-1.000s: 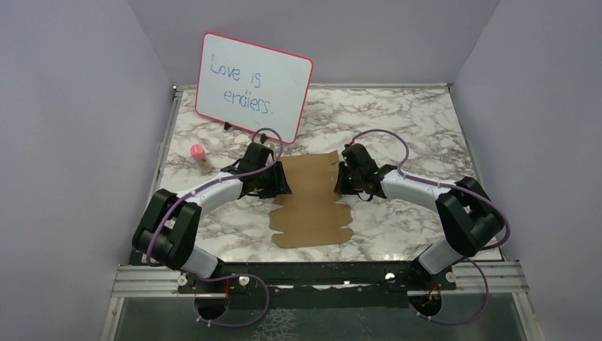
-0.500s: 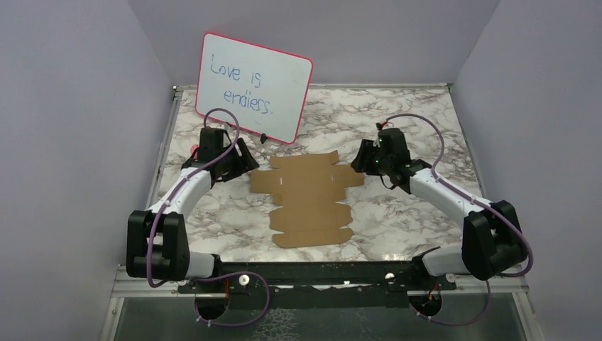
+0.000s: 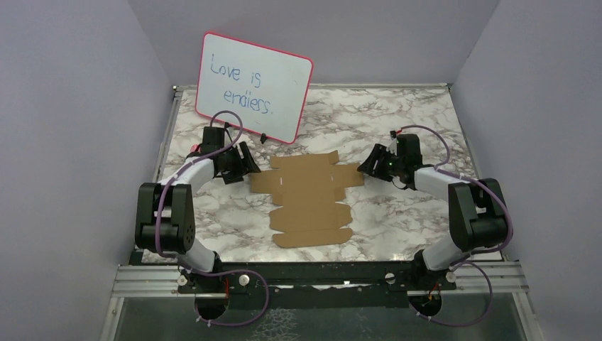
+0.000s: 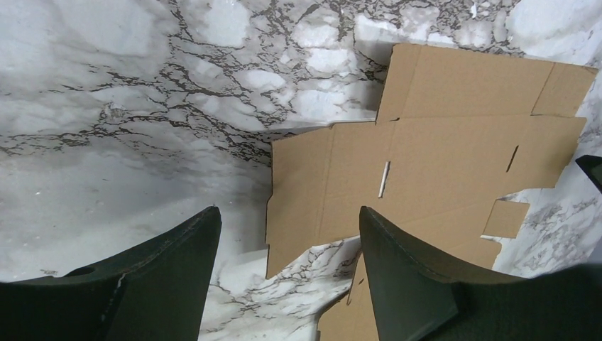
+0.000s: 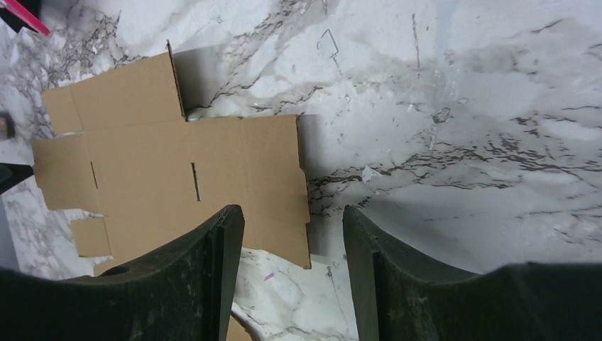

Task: Fold the paper box

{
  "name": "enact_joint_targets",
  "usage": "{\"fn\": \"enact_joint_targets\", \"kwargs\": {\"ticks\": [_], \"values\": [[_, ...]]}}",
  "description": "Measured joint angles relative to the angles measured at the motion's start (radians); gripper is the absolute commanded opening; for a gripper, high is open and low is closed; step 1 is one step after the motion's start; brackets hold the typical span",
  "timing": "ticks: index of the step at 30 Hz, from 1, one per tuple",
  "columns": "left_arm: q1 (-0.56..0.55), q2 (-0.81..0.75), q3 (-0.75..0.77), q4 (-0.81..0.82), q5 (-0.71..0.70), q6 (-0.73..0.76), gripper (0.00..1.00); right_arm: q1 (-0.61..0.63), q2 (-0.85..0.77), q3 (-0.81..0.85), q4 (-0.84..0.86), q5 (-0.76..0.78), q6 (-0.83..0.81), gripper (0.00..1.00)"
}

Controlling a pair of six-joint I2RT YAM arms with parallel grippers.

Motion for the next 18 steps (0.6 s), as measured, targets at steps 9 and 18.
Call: {"fn": "enact_joint_targets", "kwargs": {"ticks": [9, 18], "values": [[0.000, 0.086, 0.000, 0.020, 0.043, 0.003, 0.62, -0.002, 0.111, -0.010, 0.116, -0.099, 0.031, 0.48], [-0.026, 0.113, 0.000, 0.046, 0.068, 0.004, 0.22, -0.005, 0.158, -0.011, 0.149, -0.156, 0.025, 0.06]]}}
